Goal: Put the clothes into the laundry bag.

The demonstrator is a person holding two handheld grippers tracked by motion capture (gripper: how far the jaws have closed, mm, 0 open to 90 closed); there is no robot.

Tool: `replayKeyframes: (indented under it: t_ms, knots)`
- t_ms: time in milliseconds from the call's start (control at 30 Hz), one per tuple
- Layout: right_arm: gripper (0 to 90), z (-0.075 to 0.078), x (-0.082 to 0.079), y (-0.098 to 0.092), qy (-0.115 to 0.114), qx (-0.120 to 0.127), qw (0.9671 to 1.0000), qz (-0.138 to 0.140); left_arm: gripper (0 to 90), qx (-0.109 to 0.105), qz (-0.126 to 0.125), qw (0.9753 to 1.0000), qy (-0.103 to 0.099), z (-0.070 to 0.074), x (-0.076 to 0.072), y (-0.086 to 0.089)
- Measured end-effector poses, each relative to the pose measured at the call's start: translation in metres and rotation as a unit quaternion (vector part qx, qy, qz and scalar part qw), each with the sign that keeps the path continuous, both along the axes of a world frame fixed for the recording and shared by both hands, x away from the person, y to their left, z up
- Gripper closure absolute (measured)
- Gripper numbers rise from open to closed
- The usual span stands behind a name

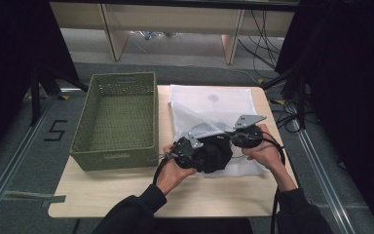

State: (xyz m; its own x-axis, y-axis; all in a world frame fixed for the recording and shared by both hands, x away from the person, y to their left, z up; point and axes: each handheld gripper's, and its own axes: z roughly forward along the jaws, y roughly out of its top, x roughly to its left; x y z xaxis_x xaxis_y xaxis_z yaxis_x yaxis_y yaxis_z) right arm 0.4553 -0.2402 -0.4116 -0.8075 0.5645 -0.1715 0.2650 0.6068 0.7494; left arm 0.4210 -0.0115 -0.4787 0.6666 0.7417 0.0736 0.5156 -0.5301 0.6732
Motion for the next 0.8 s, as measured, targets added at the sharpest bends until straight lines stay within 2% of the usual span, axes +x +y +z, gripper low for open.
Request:
replayKeyframes:
  t_ms: [33,67,100,167,200,233,267,300,367,400,500,533,567,600,667,700,733,767,800]
  knots:
    - [90.0,0.0,-0.002,0.001,0.018,0.003,0.9998,-0.011,19.4,-0.013,0.013,0.9998,0.012,-0.005,0.003,0.001]
    - [90.0,0.0,-0.001,0.002,0.004,0.001,1.0,-0.006,17.0,-0.023,0.016,0.9993,0.025,-0.008,0.005,0.001]
    - [90.0,0.0,-0.002,0.003,0.007,0.001,1.0,-0.003,18.5,-0.026,0.015,0.999,0.033,-0.009,0.005,-0.001]
    - [90.0,-0.001,-0.003,0.004,0.008,-0.002,1.0,0.0,25.9,-0.027,0.01,0.9991,0.03,-0.008,0.006,-0.005]
    - [90.0,-0.001,-0.002,0.004,0.003,-0.002,1.0,0.005,34.3,-0.025,0.007,0.9995,0.021,-0.007,0.006,-0.007]
    - [90.0,-0.001,-0.002,0.005,0.006,-0.002,1.0,0.003,44.1,-0.037,-0.007,0.9992,0.008,-0.005,0.007,-0.01]
    - [90.0,-0.002,-0.003,0.006,0.012,-0.001,0.9999,0.001,56.6,-0.039,-0.011,0.9992,0.001,-0.004,0.008,-0.01]
    - [90.0,-0.003,-0.003,0.006,0.012,-0.003,0.9999,0.009,64.0,-0.047,-0.017,0.9988,-0.001,-0.002,0.011,-0.011]
    - [90.0,-0.004,-0.004,0.006,0.012,0.0,0.9999,0.004,74.7,-0.075,-0.007,0.9971,0.004,0.003,0.018,-0.013]
    - [90.0,-0.003,-0.004,0.006,0.014,0.003,0.9999,0.006,76.8,-0.076,-0.008,0.9971,0.0,0.004,0.02,-0.014]
    - [90.0,0.0,-0.005,0.005,0.01,0.003,0.9999,0.012,77.1,-0.066,-0.008,0.9977,-0.012,0.009,0.026,-0.018]
    - [90.0,0.001,-0.006,0.005,0.008,0.001,0.9999,0.008,77.2,-0.084,0.009,0.9962,-0.023,0.009,0.029,-0.019]
    - [90.0,0.003,-0.008,0.006,0.011,0.003,0.9999,0.01,77.4,-0.089,0.023,0.9951,-0.035,0.009,0.032,-0.019]
    - [90.0,0.003,-0.009,0.007,0.011,0.002,0.9998,0.013,77.5,-0.089,0.024,0.9951,-0.035,0.008,0.035,-0.018]
    - [90.0,0.003,-0.011,0.008,0.009,-0.001,0.9998,0.015,77.2,-0.101,0.028,0.9944,-0.018,0.002,0.038,-0.02]
    - [90.0,0.002,-0.012,0.008,0.013,-0.004,0.9998,0.013,76.3,-0.092,0.014,0.9956,-0.002,-0.003,0.038,-0.019]
    - [90.0,0.0,-0.011,0.008,0.013,-0.006,0.9997,0.018,74.4,-0.084,0.01,0.9965,-0.001,-0.006,0.036,-0.017]
    - [90.0,-0.003,-0.011,0.008,0.012,-0.009,0.9996,0.023,65.8,-0.089,0.011,0.996,0.001,-0.008,0.034,-0.017]
    - [90.0,-0.003,-0.011,0.008,0.012,-0.009,0.9996,0.023,65.8,-0.084,0.008,0.9965,0.006,-0.009,0.032,-0.016]
